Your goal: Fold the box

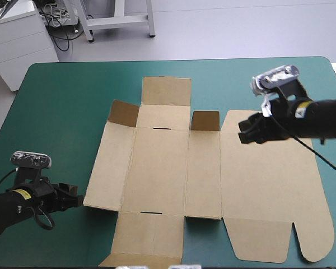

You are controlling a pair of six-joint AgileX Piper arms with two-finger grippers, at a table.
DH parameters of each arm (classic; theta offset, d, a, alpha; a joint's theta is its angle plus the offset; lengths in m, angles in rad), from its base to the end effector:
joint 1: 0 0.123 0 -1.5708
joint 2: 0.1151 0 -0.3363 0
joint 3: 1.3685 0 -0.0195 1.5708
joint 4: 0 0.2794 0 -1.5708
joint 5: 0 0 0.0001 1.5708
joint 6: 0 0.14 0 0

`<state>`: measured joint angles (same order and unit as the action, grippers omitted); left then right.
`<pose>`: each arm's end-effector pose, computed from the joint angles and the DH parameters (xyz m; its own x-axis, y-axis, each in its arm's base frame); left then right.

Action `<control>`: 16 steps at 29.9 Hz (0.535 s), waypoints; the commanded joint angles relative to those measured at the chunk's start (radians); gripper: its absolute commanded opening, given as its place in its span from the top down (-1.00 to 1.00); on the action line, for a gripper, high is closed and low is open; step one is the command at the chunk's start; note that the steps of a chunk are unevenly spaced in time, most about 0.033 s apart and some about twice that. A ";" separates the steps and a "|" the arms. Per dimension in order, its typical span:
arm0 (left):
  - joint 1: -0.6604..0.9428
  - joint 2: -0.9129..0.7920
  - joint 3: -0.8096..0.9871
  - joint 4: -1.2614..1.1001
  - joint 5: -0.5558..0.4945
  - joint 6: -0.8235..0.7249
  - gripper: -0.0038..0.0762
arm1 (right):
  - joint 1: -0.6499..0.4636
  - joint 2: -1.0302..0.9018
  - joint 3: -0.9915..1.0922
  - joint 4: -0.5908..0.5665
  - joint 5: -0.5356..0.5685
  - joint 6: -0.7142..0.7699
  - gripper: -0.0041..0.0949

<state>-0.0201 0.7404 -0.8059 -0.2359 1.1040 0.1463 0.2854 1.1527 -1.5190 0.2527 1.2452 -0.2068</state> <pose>0.1327 -0.0319 0.3280 -0.8012 0.0538 -0.5959 0.1737 0.9740 -0.1457 0.2197 0.0990 0.4880 -0.6169 -0.3066 -0.7249 -0.5153 0.8535 0.0776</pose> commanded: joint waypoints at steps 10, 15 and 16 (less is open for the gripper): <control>-0.002 0.275 -0.002 -0.099 -0.140 0.012 -0.01 | -0.005 -0.443 0.323 -0.123 -0.042 0.169 -0.01; 0.004 0.371 -0.002 -0.070 -0.139 0.010 -0.17 | -0.005 -0.475 0.353 -0.121 -0.042 0.167 -0.03; 0.011 0.381 -0.002 -0.074 -0.148 0.010 -0.17 | -0.005 -0.475 0.353 -0.121 -0.042 0.167 -0.03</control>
<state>-0.0190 1.1047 -0.7842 -0.2885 0.9942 0.1554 0.2854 0.6779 -1.1498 0.1319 1.2460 -0.0411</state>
